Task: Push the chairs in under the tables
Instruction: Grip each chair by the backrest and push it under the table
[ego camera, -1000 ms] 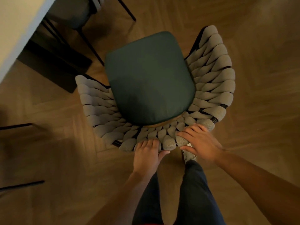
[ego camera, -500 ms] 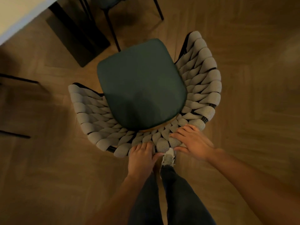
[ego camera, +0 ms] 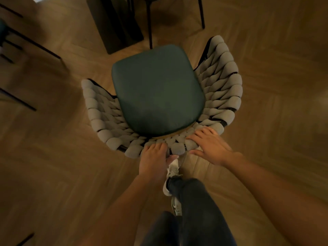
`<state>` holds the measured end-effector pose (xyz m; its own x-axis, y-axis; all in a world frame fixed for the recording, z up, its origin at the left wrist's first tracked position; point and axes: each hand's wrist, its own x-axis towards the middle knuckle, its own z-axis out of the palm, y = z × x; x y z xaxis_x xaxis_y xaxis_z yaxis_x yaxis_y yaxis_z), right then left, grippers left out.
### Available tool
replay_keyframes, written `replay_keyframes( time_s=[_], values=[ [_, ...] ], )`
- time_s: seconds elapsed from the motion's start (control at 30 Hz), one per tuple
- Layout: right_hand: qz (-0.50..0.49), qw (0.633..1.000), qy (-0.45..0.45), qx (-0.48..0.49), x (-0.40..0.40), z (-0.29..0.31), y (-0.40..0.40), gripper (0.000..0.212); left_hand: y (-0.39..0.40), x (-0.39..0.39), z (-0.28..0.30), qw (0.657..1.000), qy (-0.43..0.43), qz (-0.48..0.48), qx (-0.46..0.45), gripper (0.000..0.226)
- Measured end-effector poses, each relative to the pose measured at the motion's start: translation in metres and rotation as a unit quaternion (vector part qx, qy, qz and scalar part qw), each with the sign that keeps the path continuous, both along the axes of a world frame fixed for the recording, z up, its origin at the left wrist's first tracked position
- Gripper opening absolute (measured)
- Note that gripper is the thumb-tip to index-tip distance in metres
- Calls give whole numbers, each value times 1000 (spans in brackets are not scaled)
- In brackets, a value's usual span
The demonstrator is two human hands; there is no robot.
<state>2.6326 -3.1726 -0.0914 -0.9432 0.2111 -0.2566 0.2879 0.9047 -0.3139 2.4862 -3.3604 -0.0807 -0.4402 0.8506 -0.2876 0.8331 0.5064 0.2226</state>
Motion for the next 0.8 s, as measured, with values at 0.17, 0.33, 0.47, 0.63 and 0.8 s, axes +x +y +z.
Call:
replay_keyframes(
  time_s=[0.17, 0.33, 0.47, 0.63, 0.8],
  values=[
    [-6, 998, -59, 0, -6, 14, -4, 58, 4, -5, -1, 998, -15, -8, -61, 64],
    [-199, 975, 83, -49, -3, 22, -16, 62, 7, 2, 10, 981, -98, 164, 22, 47],
    [-630, 725, 208, -185, 0, 34, -5, 59, -9, 3, 14, 812, -25, 544, 209, 26],
    [-754, 399, 187, -488, -20, 31, 37, 50, -10, -20, 5, 517, -212, 797, 230, 52],
    [-743, 376, 136, -537, -34, 25, 54, 8, 13, -44, -2, 383, -318, 827, 261, 61]
  ],
)
